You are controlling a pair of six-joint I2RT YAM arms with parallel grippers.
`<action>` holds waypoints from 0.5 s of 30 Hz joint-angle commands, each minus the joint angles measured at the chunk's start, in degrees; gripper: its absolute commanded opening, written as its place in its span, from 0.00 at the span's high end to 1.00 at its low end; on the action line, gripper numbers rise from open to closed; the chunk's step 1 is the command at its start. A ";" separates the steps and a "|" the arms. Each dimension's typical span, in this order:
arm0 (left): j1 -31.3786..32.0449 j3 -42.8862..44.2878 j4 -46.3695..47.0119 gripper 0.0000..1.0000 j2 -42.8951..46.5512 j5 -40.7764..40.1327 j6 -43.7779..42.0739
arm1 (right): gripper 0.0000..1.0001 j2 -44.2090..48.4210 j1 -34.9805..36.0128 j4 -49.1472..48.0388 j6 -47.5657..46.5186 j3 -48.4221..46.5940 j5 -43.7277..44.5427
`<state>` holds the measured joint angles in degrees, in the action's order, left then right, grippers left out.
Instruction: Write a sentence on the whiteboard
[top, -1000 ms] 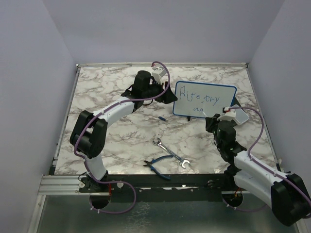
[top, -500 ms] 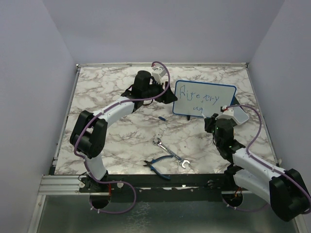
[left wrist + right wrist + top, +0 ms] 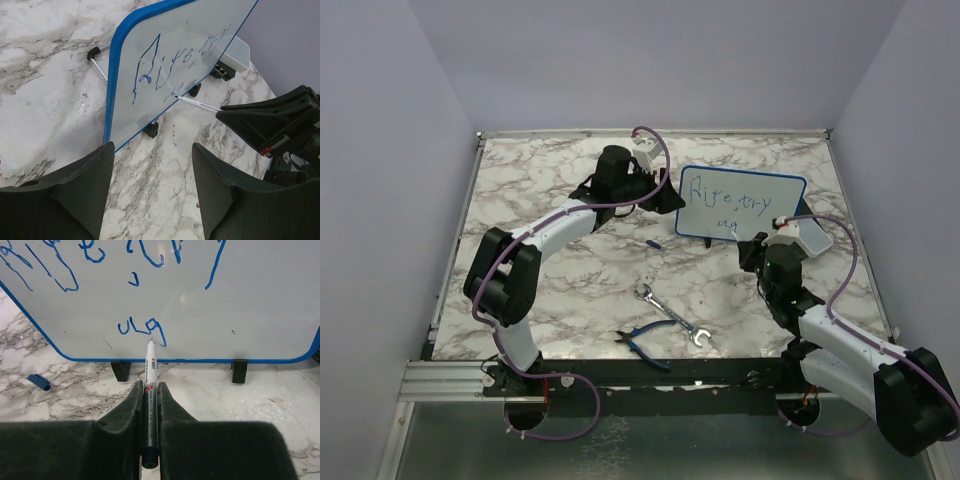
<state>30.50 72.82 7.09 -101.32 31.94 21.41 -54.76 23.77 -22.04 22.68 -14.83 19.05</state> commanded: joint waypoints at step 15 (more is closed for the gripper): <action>0.35 0.22 -0.43 0.36 1.43 0.63 -0.38 | 0.99 11.75 -0.22 4.06 -1.47 0.79 -0.63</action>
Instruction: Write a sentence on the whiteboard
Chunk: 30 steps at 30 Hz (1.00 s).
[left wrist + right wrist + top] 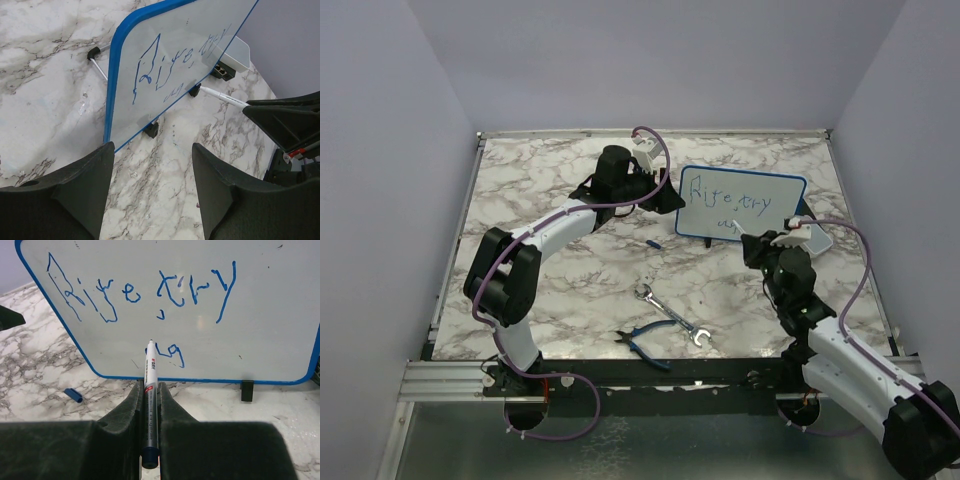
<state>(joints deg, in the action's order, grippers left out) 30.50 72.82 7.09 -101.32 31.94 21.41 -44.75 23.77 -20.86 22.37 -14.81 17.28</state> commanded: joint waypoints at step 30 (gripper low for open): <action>0.35 -0.19 -0.78 0.36 0.15 -0.02 -1.02 | 0.99 -1.06 -1.05 1.29 0.92 1.26 7.87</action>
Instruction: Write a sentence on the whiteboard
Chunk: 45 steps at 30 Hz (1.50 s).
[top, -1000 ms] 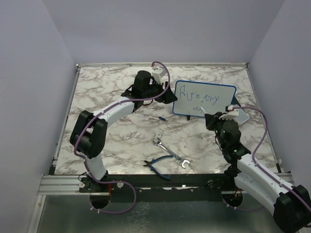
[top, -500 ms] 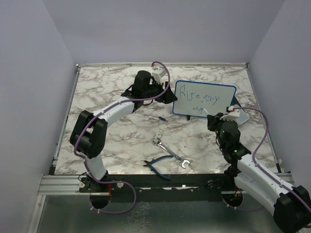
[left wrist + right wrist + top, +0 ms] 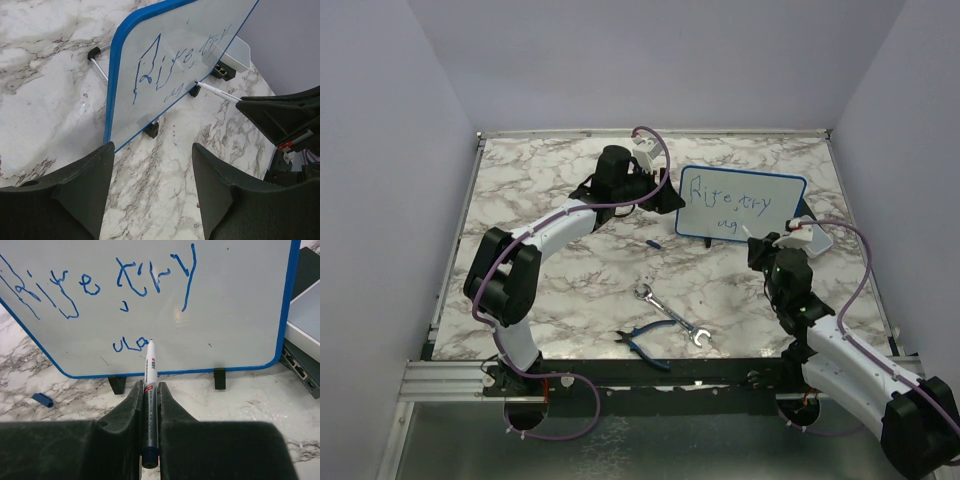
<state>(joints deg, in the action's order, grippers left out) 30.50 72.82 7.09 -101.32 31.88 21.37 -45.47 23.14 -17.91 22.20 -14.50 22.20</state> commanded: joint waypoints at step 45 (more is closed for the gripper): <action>0.35 0.00 -0.77 0.36 0.84 0.64 -0.68 | 0.99 -7.61 -1.69 -7.30 -0.45 -0.09 -1.22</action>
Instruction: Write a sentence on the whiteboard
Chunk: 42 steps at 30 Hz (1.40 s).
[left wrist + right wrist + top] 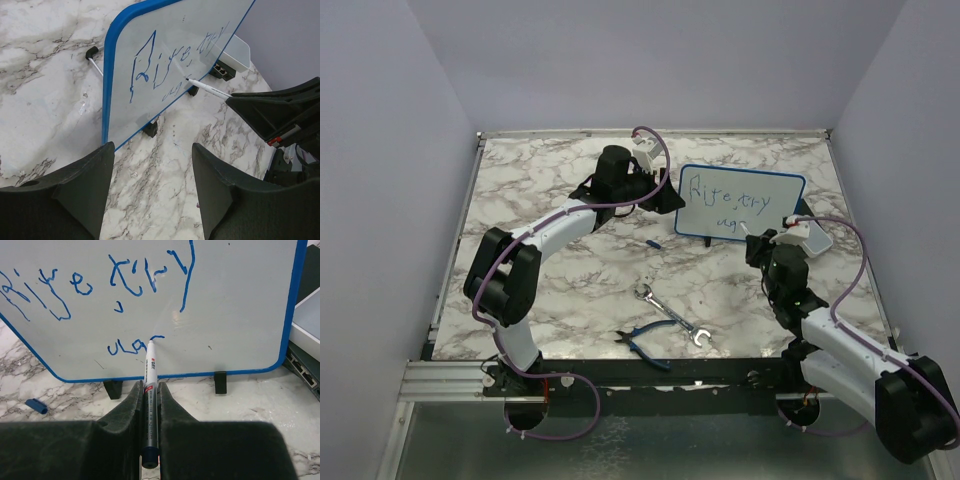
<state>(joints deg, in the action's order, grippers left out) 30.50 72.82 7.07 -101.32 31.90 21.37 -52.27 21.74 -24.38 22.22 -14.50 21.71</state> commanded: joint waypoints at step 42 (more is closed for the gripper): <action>0.35 0.16 -0.79 0.36 1.16 0.88 -0.71 | 0.99 1.85 -0.30 1.68 0.87 -0.09 3.89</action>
<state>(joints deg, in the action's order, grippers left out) 30.50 72.82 7.07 -101.32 31.90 21.37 -50.87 21.74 -22.22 23.92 -14.50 23.75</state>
